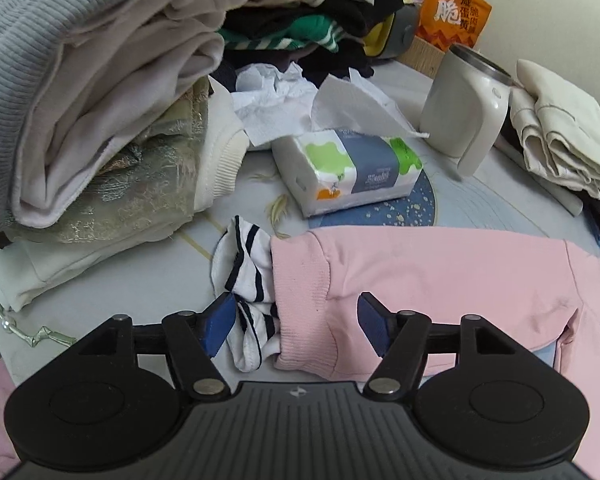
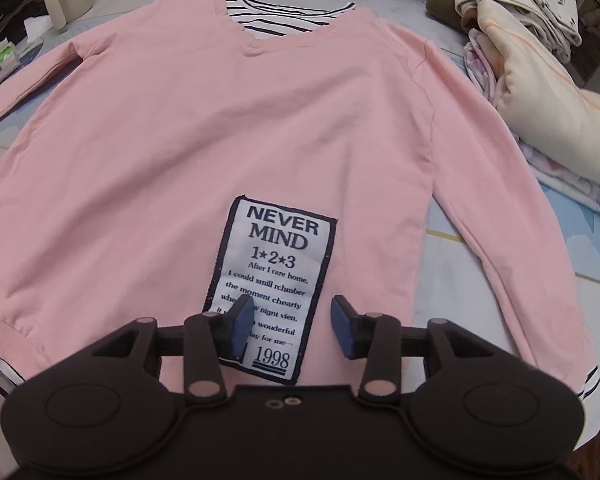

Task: Fold clothes
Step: 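Move the left tool to the striped sleeve cuff and grasp it, then fold the held sleeve across the body with the left tool while the right tool grasps the other striped cuff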

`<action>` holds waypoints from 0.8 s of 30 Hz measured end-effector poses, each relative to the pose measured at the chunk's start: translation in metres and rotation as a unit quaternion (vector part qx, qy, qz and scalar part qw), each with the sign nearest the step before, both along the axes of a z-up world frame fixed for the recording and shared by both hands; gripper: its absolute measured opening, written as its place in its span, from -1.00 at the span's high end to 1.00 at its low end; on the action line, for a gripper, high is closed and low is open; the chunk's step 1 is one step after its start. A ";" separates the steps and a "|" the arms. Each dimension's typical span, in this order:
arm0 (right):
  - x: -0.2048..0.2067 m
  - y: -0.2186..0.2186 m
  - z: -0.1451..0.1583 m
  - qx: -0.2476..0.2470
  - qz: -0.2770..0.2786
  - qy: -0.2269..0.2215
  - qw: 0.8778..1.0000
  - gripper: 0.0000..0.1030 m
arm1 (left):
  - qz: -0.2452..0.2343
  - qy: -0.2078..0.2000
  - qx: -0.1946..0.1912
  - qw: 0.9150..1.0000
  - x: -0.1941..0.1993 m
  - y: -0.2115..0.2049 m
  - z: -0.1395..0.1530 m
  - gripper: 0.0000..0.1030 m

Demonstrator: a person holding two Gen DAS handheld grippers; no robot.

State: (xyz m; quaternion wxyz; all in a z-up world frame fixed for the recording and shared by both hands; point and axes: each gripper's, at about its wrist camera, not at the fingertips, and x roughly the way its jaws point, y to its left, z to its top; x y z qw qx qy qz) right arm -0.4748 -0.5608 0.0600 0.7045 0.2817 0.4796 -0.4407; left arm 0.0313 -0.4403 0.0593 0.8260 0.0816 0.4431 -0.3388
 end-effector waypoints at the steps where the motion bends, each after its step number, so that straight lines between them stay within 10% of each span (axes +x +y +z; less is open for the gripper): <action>1: -0.001 0.000 0.000 0.000 -0.003 -0.003 1.000 -1.00 | -0.003 0.000 0.003 1.000 0.000 -0.001 -0.001 -0.28; 19: -0.004 0.007 -0.005 -0.007 -0.010 -0.023 1.000 -1.00 | -0.065 -0.009 0.036 0.997 -0.007 -0.023 -0.013 -0.62; 24: -0.003 0.006 -0.005 -0.006 -0.009 -0.021 1.000 -1.00 | -0.075 -0.045 0.054 0.995 -0.013 -0.023 -0.013 -0.03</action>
